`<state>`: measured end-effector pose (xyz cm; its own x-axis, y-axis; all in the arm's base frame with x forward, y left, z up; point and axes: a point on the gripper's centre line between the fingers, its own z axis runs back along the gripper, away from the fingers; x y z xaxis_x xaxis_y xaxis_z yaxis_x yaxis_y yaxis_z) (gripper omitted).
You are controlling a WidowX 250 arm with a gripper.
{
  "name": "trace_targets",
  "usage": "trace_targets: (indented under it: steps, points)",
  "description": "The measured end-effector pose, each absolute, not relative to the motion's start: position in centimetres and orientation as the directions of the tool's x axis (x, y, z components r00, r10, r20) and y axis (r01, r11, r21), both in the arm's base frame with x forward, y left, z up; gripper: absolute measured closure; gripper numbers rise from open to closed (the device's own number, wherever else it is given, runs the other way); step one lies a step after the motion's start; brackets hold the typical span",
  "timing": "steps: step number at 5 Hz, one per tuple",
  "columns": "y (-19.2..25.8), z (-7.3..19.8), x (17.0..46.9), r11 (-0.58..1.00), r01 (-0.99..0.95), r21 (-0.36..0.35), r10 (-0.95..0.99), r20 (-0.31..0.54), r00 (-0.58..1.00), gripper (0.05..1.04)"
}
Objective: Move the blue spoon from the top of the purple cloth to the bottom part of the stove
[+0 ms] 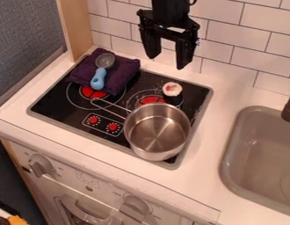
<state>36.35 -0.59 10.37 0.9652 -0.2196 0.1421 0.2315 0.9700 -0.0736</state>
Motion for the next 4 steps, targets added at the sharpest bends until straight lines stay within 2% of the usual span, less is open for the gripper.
trace_targets:
  steps: [1, 2, 3, 4]
  points:
    - [-0.5, 9.1, 36.2, 0.972, 0.222, -0.081, -0.214, 0.106, 0.971, 0.081]
    - [3.0, 8.9, 35.8, 0.99, 0.125, -0.059, -0.12, 0.082, 0.989, 0.081]
    - [7.9, 8.9, 34.8, 1.0, -0.01, -0.011, 0.01, 0.058, 0.998, 0.081]
    - [12.1, 8.6, 34.2, 0.985, -0.143, 0.097, 0.135, 0.08, 0.988, 0.081]
